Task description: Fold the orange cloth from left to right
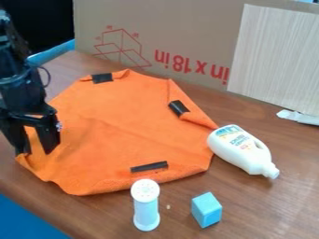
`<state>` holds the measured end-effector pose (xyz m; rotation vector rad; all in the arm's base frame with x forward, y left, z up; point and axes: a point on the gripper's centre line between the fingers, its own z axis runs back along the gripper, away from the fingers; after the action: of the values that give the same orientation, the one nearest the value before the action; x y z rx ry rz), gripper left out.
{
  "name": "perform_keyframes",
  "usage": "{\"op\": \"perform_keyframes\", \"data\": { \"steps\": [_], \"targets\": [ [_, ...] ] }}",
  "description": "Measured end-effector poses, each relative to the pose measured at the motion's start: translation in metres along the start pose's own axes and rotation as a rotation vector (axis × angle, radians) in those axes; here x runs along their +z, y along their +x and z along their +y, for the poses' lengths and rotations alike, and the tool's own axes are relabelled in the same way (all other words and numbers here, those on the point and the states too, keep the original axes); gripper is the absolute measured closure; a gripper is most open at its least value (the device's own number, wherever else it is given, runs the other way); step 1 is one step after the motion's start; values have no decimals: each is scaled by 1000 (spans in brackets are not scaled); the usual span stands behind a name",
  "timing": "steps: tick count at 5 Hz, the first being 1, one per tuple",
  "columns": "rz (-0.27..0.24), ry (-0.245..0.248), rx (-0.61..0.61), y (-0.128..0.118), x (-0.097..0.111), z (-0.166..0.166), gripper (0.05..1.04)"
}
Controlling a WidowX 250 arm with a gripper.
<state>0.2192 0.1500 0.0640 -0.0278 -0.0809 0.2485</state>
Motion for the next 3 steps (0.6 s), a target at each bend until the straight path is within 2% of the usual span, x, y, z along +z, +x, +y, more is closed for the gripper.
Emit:
{"op": "perform_keyframes", "data": {
  "steps": [1, 2, 3],
  "targets": [
    [-21, -81, 22, -6, 4, 9, 83],
    [-61, -108, -37, -7, 14, 15, 83],
    [-76, -147, -66, -17, 20, 25, 83]
  ]
}}
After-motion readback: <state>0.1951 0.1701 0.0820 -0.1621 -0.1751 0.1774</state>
